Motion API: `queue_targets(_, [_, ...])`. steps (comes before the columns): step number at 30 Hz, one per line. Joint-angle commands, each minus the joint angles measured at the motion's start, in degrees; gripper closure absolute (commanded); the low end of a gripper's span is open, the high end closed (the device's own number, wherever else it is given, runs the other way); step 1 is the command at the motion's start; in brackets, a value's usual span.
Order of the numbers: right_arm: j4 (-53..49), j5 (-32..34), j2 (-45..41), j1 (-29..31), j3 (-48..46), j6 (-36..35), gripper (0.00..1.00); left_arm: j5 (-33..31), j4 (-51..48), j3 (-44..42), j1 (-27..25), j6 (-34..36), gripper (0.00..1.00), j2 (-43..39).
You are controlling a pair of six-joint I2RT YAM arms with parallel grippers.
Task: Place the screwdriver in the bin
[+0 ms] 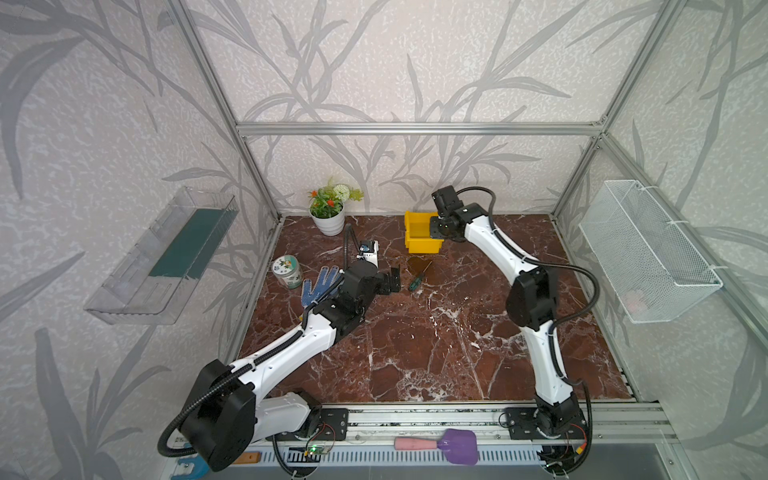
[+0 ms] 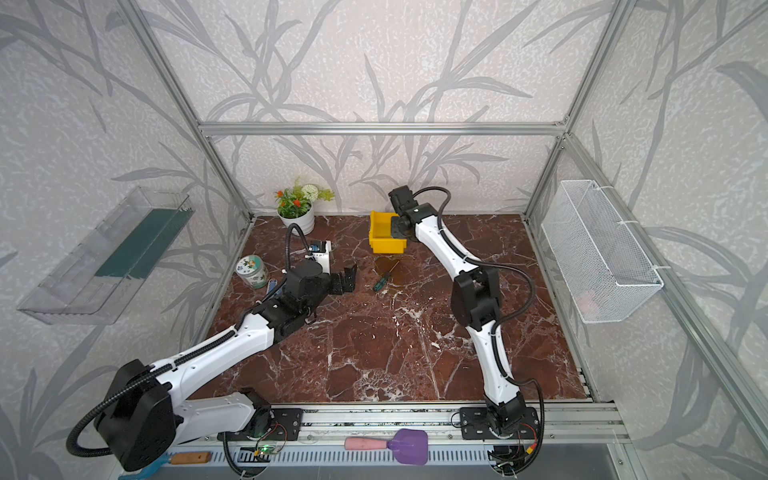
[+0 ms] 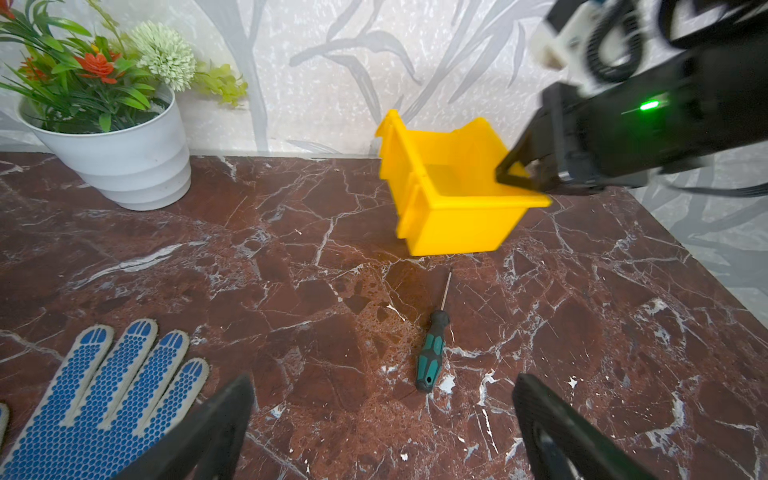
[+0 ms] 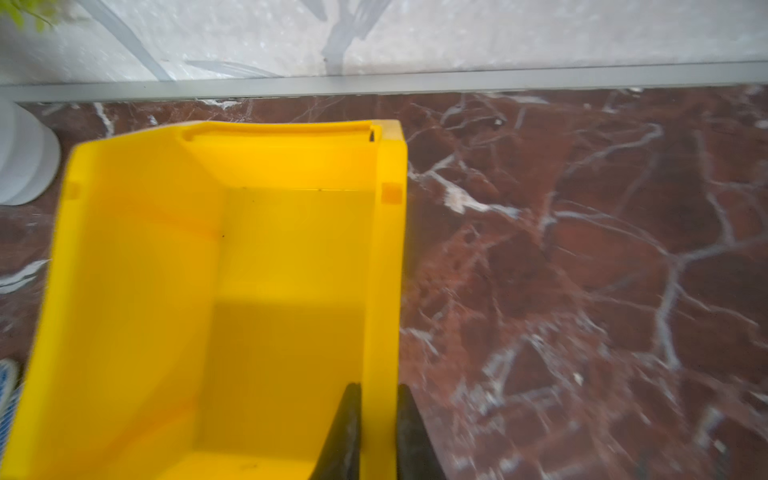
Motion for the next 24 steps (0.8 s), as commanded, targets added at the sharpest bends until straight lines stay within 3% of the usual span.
queue_targets(1, [6.19,-1.37,-12.37,-3.41,-17.2,-0.61,1.0,1.31,-1.48,1.59,-0.92,-1.38,0.01,0.54])
queue_targets(6, [18.21,-4.24,-28.37,-7.21,-44.1,-1.48,1.0,2.18,-1.39,2.96,-2.59,-2.35,0.01,2.29])
queue_targets(9, [21.95,-4.89,-33.11,-7.39,-53.3,-3.13,1.0,1.92,-0.98,3.4,-3.46,-2.42,0.01,3.33])
queue_targets(13, [20.26,-6.22,-33.23,-7.48,-56.97,-3.02,1.0,1.65,-1.51,3.83,-4.66,-2.55,0.01,3.81])
queue_targets(21, [13.08,-8.13,-25.36,-7.48,-53.49,0.53,1.0,0.08,-2.67,1.63,-5.22,-1.94,0.01,0.64])
queue_targets(24, [12.81,-8.01,-25.98,-7.39,-53.18,0.51,0.94,-0.1,-2.88,1.14,-5.14,-1.5,0.01,-0.66])
